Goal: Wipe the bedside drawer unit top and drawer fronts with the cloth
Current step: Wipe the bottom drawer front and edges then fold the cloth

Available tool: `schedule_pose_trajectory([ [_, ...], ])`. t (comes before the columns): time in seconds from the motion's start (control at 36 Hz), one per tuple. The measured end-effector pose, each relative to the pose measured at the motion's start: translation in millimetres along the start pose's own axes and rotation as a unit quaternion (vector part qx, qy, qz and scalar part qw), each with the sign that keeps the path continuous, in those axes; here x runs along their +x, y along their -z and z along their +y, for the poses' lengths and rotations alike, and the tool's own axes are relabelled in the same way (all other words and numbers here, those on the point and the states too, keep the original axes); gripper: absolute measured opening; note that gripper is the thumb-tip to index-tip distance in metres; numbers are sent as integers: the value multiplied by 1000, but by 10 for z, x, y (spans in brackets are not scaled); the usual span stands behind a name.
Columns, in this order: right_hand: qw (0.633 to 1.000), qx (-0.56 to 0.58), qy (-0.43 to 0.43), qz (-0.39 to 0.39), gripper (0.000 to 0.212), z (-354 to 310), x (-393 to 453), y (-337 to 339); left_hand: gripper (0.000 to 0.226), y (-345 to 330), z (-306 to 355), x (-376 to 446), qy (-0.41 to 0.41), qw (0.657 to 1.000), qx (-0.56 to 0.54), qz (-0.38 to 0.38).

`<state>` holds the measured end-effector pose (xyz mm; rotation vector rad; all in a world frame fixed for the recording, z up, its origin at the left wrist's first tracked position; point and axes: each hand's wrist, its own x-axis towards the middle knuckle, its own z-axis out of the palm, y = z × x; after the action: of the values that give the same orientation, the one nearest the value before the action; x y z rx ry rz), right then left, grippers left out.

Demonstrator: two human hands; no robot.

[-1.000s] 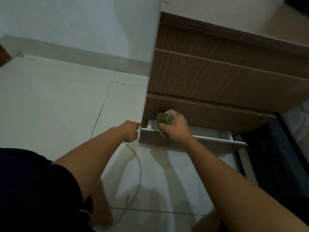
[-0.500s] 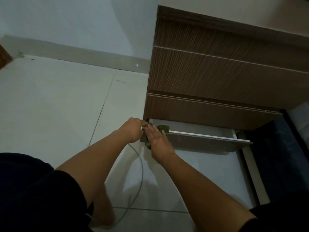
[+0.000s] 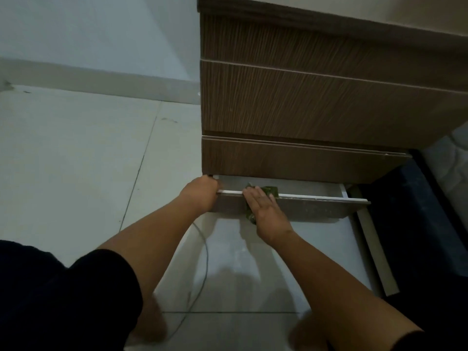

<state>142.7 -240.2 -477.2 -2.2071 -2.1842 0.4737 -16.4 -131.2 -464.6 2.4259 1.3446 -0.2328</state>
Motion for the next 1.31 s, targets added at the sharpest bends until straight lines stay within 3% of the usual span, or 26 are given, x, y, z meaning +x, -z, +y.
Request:
schedule_pose_trajectory([
  [0.14,998,2,-57,10,87,395,-177,39,23,51,163,49,-56,998,-9,-18],
  [0.33,994,-17,-102,25,83,815,-381,76,37,-10,548,153,-143,988,-19,-45],
  [0.5,992,-21,-122,29,83,1076,-476,75,40,-96,772,243,-202,977,42,-52],
  [0.94,960,-5,-268,86,78,1796,-738,66,36,-88,1043,345,-215,964,147,-52],
  [1.08,944,26,-311,106,78,1841,-741,50,34,-67,1084,329,-223,949,222,-14],
  [1.22,909,80,-374,164,76,1795,-758,-50,32,33,1218,248,-225,919,323,11],
  [1.31,882,153,-400,194,71,1794,-773,-74,30,59,1268,244,-203,919,337,-28],
])
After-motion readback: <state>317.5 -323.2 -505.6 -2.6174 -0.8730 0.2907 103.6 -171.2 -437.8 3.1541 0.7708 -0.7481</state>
